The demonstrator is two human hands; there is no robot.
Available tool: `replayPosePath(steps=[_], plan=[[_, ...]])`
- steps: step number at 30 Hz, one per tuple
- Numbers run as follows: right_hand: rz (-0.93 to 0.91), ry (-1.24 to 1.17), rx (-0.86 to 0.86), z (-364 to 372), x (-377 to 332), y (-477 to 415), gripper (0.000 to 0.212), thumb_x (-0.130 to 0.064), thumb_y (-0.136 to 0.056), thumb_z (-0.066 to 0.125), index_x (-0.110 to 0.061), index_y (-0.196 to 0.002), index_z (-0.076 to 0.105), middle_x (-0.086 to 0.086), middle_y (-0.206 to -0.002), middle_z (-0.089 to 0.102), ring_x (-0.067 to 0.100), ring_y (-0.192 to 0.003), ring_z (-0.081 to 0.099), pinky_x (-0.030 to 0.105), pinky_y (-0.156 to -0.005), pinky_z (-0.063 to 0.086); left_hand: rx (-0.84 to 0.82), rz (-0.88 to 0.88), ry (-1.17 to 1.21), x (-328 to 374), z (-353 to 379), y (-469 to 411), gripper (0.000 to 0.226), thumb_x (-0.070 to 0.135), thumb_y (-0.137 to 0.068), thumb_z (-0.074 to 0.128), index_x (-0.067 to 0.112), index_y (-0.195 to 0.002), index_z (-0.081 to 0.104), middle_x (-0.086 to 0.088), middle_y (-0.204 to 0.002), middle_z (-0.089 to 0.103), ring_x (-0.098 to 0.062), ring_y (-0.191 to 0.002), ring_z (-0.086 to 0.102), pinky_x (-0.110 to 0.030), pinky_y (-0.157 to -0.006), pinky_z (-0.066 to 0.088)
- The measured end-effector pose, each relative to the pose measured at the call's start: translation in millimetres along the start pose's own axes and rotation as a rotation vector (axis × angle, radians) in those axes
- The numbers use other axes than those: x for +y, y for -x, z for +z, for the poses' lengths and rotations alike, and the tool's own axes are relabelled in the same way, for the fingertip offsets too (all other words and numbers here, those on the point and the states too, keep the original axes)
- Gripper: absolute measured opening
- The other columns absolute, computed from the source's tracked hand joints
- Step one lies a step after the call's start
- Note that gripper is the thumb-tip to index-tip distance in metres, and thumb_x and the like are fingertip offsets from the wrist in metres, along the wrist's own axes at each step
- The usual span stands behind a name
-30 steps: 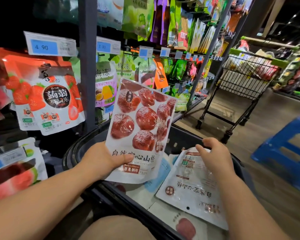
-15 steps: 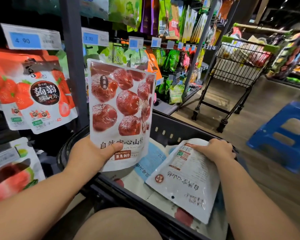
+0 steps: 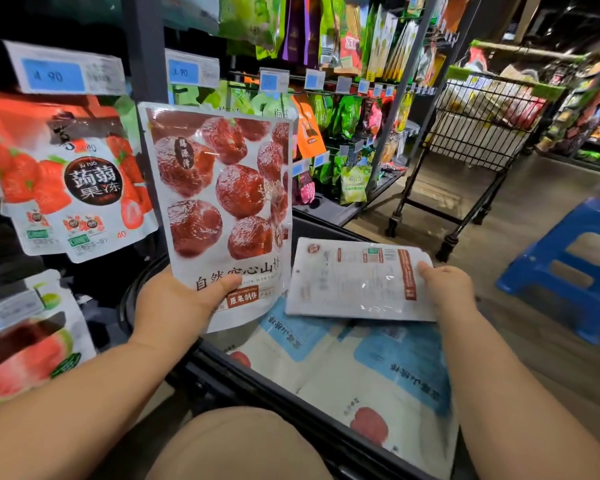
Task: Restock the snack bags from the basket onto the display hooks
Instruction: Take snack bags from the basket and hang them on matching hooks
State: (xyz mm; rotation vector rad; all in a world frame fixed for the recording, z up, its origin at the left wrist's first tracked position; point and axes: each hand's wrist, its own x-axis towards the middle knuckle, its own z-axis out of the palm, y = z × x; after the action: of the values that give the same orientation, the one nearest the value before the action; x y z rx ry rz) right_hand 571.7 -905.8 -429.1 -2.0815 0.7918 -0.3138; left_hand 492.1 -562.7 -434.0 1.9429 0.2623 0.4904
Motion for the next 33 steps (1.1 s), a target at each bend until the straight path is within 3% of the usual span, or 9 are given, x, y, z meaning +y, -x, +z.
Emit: replayPosePath(steps=[4,7,11,16,20,22,26,29,33], plan=[[-0.049,0.027,-0.134,21.0,0.0,7.0,0.029,-0.037,-0.095,0.063,-0.014,-0.077,0.062,0.009,-0.091,0.068,0.023,-0.076,0.062,0.036,-0.075,0.053,-0.025,0.000,-0.058,-0.9,0.4,-0.9,0.039,0.028,-0.077,0.082,0.013,-0.111,0.072,-0.011,-0.110,0.072,-0.019,-0.092,0.057,-0.026,-0.081,0.038],[-0.130,0.254,-0.194,30.9,-1.2,17.2,0.036,-0.044,-0.092,0.064,-0.010,-0.102,0.061,0.009,-0.103,0.067,0.021,-0.080,0.060,0.030,-0.060,0.041,-0.029,-0.016,-0.051,-2.3,0.3,-1.9,0.040,0.030,-0.076,0.083,0.015,-0.111,0.072,-0.010,-0.111,0.072,-0.025,-0.099,0.062,-0.027,-0.083,0.040],[-0.239,0.333,-0.138,36.8,-3.6,31.3,0.071,-0.044,-0.086,0.071,-0.024,-0.144,0.034,0.009,-0.139,0.045,0.031,-0.123,0.050,0.040,-0.091,0.046,-0.034,-0.044,-0.026,-4.0,-0.4,-2.6,0.039,0.030,-0.075,0.083,0.015,-0.109,0.072,-0.010,-0.109,0.073,-0.021,-0.092,0.059,-0.027,-0.083,0.041],[-0.603,0.538,-0.263,44.7,-4.0,32.4,0.029,-0.041,-0.096,0.056,-0.036,-0.124,0.065,-0.006,-0.155,0.036,0.019,-0.146,0.026,0.047,-0.118,0.026,-0.025,-0.034,-0.045,-0.5,0.9,-2.1,0.041,0.029,-0.076,0.083,0.014,-0.111,0.072,-0.010,-0.110,0.072,-0.026,-0.099,0.062,-0.028,-0.082,0.040],[-0.644,0.756,-0.450,50.2,-8.0,42.4,0.056,-0.067,-0.090,0.049,-0.035,-0.136,0.054,-0.004,-0.150,0.045,0.017,-0.148,0.026,0.051,-0.123,0.008,-0.027,-0.044,-0.046,-1.0,0.8,-2.6,0.041,0.030,-0.075,0.083,0.014,-0.111,0.071,-0.009,-0.109,0.072,-0.023,-0.093,0.059,-0.028,-0.081,0.040],[-0.731,0.887,-0.375,54.3,-6.9,44.7,0.063,-0.069,-0.087,0.055,-0.034,-0.139,0.050,-0.006,-0.146,0.050,0.017,-0.142,0.036,0.048,-0.120,0.016,-0.026,-0.044,-0.049,-1.1,0.9,-2.7,0.040,0.030,-0.075,0.083,0.014,-0.110,0.072,-0.009,-0.107,0.072,-0.019,-0.089,0.055,-0.027,-0.080,0.039],[-0.911,0.925,-0.148,63.1,-5.6,45.3,0.033,-0.049,-0.102,0.042,-0.035,-0.125,0.061,-0.010,-0.124,0.066,0.017,-0.112,0.059,0.035,-0.095,0.039,-0.013,-0.039,-0.041,-1.7,0.9,-2.5,0.039,0.029,-0.075,0.084,0.014,-0.109,0.072,-0.008,-0.107,0.072,-0.019,-0.091,0.057,-0.026,-0.081,0.040],[-0.926,0.904,-0.063,62.8,-4.2,42.5,0.032,-0.042,-0.105,0.037,-0.037,-0.123,0.063,-0.007,-0.113,0.070,0.021,-0.098,0.065,0.032,-0.076,0.043,-0.006,-0.047,-0.023,-2.8,0.0,-3.2,0.041,0.029,-0.074,0.084,0.014,-0.110,0.072,-0.005,-0.102,0.071,-0.020,-0.092,0.058,-0.026,-0.082,0.039],[-0.811,0.752,-0.067,51.3,-6.6,39.7,0.032,-0.037,-0.105,0.038,-0.046,-0.126,0.059,-0.006,-0.105,0.071,0.024,-0.094,0.065,0.034,-0.071,0.049,-0.006,-0.051,0.011,-2.9,-1.1,-3.3,0.038,0.027,-0.074,0.084,0.014,-0.108,0.072,0.003,-0.090,0.063,-0.017,-0.088,0.056,-0.025,-0.081,0.039]])
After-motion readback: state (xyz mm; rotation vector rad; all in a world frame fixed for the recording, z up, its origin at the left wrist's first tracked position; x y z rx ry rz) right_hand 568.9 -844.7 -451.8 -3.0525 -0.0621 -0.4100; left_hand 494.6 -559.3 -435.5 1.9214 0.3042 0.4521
